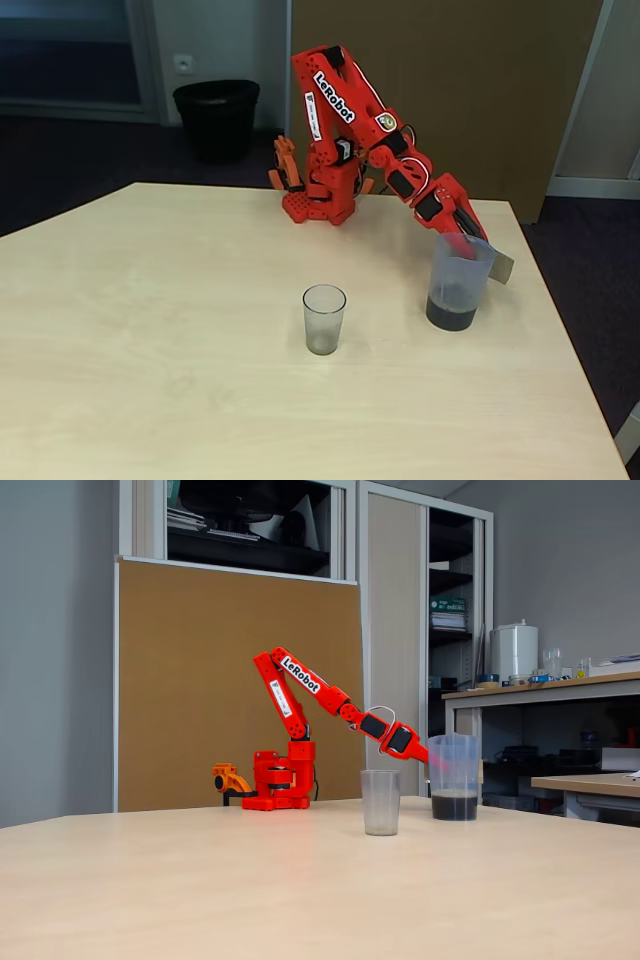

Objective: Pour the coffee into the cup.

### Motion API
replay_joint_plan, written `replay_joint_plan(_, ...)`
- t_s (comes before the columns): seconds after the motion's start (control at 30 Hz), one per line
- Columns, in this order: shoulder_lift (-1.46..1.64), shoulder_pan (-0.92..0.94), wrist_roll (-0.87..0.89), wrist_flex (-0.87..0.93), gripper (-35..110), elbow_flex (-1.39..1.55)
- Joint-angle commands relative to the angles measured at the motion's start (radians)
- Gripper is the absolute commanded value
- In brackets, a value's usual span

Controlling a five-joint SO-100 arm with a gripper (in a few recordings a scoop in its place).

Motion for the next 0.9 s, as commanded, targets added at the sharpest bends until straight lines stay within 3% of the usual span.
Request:
replay_joint_plan(0.0,-0.009,0.006,0.008,-0.041,20,-0.046)
replay_joint_plan(0.6,-0.229,0.055,-0.005,-0.163,19,-0.172)
replay_joint_plan(0.87,-0.284,0.080,0.048,-0.170,2,-0.213)
